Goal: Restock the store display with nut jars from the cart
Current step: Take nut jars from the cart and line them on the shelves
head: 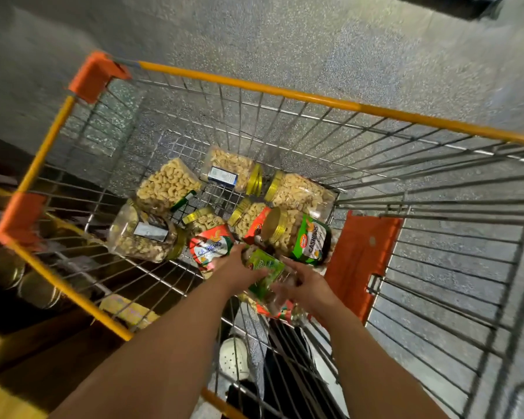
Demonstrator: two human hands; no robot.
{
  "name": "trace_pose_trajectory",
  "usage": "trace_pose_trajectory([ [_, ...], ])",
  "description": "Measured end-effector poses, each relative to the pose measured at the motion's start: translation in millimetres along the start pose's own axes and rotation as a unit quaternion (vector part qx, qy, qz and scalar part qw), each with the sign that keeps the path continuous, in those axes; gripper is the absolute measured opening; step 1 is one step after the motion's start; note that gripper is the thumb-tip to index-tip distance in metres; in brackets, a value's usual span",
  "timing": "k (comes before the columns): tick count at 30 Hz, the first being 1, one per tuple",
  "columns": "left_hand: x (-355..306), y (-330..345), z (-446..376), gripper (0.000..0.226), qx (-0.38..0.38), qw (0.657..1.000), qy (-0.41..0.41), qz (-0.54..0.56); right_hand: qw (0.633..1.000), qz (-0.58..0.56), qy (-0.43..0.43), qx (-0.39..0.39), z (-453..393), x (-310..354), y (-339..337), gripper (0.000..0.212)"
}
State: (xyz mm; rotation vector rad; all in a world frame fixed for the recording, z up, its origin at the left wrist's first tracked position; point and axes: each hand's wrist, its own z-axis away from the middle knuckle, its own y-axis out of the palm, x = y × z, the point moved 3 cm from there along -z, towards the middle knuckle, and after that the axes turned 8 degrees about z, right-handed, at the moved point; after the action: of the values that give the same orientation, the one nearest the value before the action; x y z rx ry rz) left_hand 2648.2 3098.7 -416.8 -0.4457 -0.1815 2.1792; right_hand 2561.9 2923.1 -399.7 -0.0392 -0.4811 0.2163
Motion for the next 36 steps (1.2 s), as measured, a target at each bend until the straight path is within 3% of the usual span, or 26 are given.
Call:
trace_pose_trajectory([
  [7,-13,-20,48,0.102,-0.051,0.999,0.011,0.004,0.996,-0.047,-0.047,-0.063,55,27,2,0.088],
  [13,-20,-49,115,0.117,-0.077,0.992,0.083,0.053,0.982,-0.088,-0.138,-0.092,116,65,7,0.054],
  [17,-23,-76,178,0.091,-0.138,0.977,0.149,0.066,0.971,-0.122,-0.188,-0.090,173,101,24,0.073],
  [20,-16,-96,225,0.110,-0.181,0.960,0.200,0.077,0.957,-0.113,-0.236,-0.124,220,124,42,0.019],
  [22,-4,-111,262,0.117,-0.209,0.943,0.235,0.109,0.947,-0.095,-0.268,-0.150,256,139,57,0.024],
  [25,13,-131,327,0.103,-0.257,0.914,0.283,0.136,0.930,-0.061,-0.306,-0.197,305,152,79,0.025],
  [29,49,-152,395,0.100,-0.300,0.878,0.342,0.152,0.913,-0.049,-0.346,-0.210,363,162,117,0.085],
  [31,66,-159,424,0.100,-0.313,0.857,0.373,0.171,0.908,-0.049,-0.362,-0.204,386,163,137,0.096],
  [34,89,-167,458,0.101,-0.328,0.833,0.405,0.187,0.900,-0.054,-0.386,-0.196,415,159,164,0.062],
  [36,102,-169,480,0.102,-0.341,0.819,0.420,0.189,0.895,-0.058,-0.396,-0.194,430,155,175,0.052],
])
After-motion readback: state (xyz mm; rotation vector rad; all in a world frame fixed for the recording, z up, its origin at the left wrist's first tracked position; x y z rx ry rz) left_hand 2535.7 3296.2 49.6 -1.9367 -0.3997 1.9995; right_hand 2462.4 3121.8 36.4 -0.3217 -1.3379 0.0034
